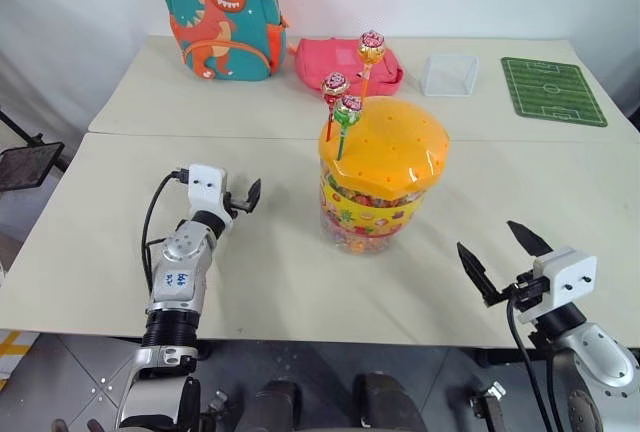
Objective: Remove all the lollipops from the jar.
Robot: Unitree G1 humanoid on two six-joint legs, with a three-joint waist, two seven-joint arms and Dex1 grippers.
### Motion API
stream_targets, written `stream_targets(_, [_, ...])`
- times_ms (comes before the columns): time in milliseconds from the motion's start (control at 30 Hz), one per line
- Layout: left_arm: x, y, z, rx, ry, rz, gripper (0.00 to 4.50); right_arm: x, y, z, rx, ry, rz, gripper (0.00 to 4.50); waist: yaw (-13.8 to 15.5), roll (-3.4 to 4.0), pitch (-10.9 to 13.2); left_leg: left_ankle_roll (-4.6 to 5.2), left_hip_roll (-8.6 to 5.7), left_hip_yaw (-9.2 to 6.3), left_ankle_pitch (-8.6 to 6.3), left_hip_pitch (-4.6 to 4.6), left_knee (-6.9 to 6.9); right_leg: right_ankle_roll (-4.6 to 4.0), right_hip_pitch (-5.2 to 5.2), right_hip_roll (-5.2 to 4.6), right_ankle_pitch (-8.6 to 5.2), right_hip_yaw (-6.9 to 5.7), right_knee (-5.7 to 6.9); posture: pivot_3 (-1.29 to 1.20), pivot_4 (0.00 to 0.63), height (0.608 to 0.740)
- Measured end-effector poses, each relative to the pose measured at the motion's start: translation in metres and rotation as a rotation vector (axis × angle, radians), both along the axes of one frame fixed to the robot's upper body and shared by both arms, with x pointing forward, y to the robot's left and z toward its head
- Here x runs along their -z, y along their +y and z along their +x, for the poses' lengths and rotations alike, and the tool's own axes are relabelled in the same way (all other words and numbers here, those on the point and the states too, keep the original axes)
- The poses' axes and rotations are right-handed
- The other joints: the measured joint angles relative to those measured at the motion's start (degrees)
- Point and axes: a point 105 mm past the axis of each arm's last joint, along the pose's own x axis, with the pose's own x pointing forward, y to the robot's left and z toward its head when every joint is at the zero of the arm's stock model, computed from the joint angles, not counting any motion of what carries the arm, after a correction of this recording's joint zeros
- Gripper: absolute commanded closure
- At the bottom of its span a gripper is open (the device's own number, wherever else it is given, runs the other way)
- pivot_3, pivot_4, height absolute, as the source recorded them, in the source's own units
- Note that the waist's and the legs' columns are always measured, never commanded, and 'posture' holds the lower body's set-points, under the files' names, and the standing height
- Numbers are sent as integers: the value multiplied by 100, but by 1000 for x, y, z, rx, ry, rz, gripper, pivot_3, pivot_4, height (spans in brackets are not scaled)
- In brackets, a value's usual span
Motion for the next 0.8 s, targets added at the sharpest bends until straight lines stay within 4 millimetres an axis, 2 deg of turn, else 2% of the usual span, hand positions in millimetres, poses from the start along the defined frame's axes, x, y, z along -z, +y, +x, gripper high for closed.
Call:
stream_targets(100, [-2, -4, -11, 69, -26, -11, 0, 3, 4, -3, -86, 49, 27, 21, 13, 0, 0, 1, -2, 0, 0, -2, 0, 0, 1, -3, 0, 3, -1, 0, 150, 740])
stream_targets(167, [-12, -10, -19, 157, -68, -44, 0, 3, 9, -8, -178, 85, 70, 21, 39, -2, 1, 1, 0, -5, -1, -4, 5, 0, 6, -3, 0, -2, -11, 0, 150, 740])
stream_targets(233, [-27, -7, -23, 214, -115, -41, 0, -3, 9, -11, -228, 87, 112, 21, 64, -2, 1, 1, 0, -5, 0, -5, 10, 0, 11, -3, 0, -1, -17, 0, 150, 740])
stream_targets(333, [-56, 27, -25, 272, -157, -26, 0, -34, -6, -18, -296, 38, 134, 21, 92, -2, 1, 1, 3, -5, 0, -3, 10, 0, 16, 0, 0, -3, -25, 0, 150, 740])
stream_targets(400, [-71, 42, -28, 349, -160, -22, 0, -57, -13, -24, -320, -30, 114, 21, 102, -1, 1, 3, 2, -6, -1, 0, 8, 0, 20, -1, 0, -5, -27, 0, 150, 740])
stream_targets(467, [-73, 45, -31, 425, -136, -27, 0, -71, -14, -27, -341, -74, 102, 21, 107, -1, 1, 5, 1, -6, -3, -2, 6, 0, 22, -2, 0, -5, -36, 0, 150, 740])
stream_targets(533, [-66, 49, -33, 523, -42, -71, 0, -82, -14, -33, -373, -94, 99, 21, 123, -2, 2, 8, -1, -12, -4, -8, 7, 2, 21, -5, 1, -11, -38, 0, 150, 740])
stream_targets(600, [-77, 51, -38, 639, 41, -171, 0, -97, -3, -47, -479, -139, 8, 21, 125, -17, 12, 9, -1, -24, -4, -23, 10, 2, 14, -4, 1, -22, -37, 0, 150, 740])
stream_targets(700, [-118, 34, -49, 844, -19, -196, 0, -121, 23, -66, -600, -227, -59, 21, 116, -24, 10, 10, 1, -31, -5, -17, 12, 6, 26, -6, 4, -27, -37, 0, 150, 740])
stream_targets(733, [-126, 26, -55, 906, -39, -194, 0, -125, 28, -68, -615, -236, -46, 21, 111, -24, 9, 12, -2, -29, -6, -11, 12, 7, 31, -11, 4, -27, -39, 0, 150, 740])
stream_targets(800, [-127, 12, -59, 982, -52, -205, 0, -127, 27, -69, -602, -250, -15, 21, 113, -24, 8, 13, -4, -27, -7, -11, 12, 8, 31, -12, 5, -25, -42, 0, 150, 740])
